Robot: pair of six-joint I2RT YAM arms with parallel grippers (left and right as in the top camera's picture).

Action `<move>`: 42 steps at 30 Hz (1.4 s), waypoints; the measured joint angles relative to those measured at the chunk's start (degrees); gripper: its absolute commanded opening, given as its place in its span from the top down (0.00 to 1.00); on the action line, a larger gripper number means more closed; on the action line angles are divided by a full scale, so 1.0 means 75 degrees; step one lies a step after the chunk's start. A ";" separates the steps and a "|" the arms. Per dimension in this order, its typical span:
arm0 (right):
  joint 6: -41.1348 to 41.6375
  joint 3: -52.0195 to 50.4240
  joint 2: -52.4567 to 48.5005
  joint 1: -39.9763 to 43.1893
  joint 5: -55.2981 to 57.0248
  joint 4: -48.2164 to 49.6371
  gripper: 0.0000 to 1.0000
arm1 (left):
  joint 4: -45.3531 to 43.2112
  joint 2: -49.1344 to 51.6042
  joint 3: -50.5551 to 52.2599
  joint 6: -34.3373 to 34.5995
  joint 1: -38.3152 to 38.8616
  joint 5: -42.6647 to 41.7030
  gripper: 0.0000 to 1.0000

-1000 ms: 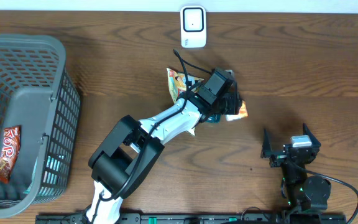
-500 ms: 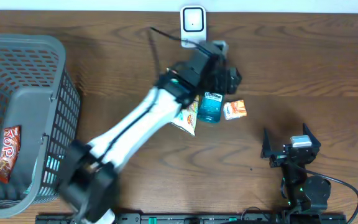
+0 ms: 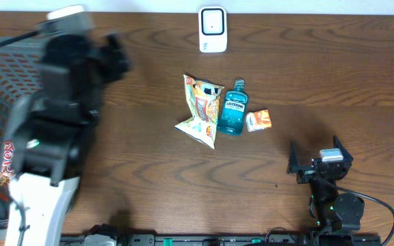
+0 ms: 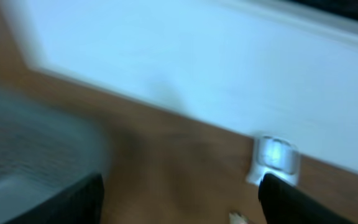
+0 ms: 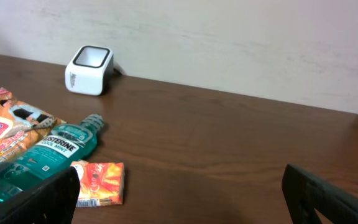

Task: Scan the item barcode
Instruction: 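Reach the left gripper into the basket and grasp the mint-green wipes pack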

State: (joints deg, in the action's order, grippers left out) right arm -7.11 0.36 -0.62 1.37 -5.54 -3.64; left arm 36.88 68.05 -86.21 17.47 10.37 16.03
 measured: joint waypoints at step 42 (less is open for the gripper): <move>0.0000 0.0000 0.0000 0.0000 0.0000 -0.0003 0.01 | 0.3762 0.5013 0.2072 0.4776 -0.6149 -0.0769 0.20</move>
State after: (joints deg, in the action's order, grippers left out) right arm -7.11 0.36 -0.62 1.37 -5.54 -3.66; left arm 65.10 105.65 -70.67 53.30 -35.75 10.26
